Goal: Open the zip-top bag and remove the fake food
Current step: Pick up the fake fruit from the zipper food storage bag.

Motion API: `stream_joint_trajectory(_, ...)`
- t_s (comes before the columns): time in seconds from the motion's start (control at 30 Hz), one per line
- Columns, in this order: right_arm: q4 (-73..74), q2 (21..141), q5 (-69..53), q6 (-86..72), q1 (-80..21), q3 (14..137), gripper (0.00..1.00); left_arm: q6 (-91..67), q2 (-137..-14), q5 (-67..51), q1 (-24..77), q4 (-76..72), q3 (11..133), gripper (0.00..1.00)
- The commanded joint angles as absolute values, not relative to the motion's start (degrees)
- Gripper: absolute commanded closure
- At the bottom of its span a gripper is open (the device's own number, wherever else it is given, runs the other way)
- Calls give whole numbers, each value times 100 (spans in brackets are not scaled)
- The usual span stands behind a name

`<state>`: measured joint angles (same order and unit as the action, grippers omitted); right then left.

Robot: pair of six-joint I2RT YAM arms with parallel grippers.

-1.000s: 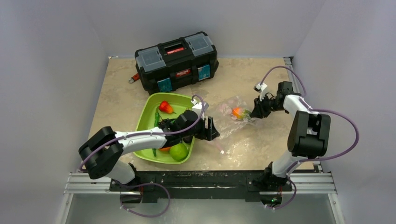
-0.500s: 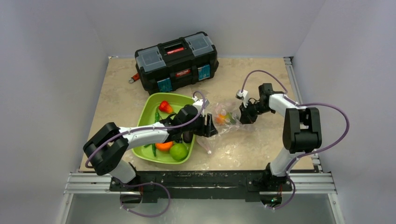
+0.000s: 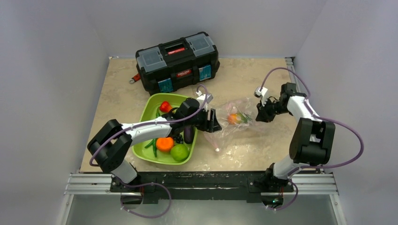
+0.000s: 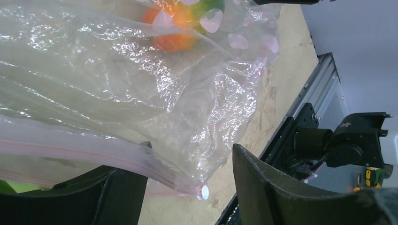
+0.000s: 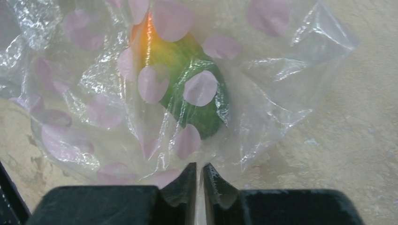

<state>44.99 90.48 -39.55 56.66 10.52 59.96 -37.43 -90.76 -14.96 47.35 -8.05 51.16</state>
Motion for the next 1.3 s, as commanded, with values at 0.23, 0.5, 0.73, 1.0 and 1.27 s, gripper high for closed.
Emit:
stream_joint_trajectory(0.23,5158,8395,-4372,7724,963,6280,37,-3582,-9233,-2109,4702,-956,5452,40)
stream_joint_trajectory(0.5,5640,8914,-4422,9912,629,6488,25,-3715,-9449,-2158,4694,-863,5584,60)
stream_joint_trajectory(0.73,4570,9228,-3562,9476,124,6232,26,-3779,-9569,-2296,4676,-929,5663,78)
stream_joint_trajectory(1.0,4279,9721,-3036,9365,-194,6221,33,-3813,-9657,-2334,4675,-905,5769,80)
stream_joint_trajectory(1.27,4148,10028,-2864,9106,-377,6067,53,-3815,-9772,-2378,4671,-881,5875,81)
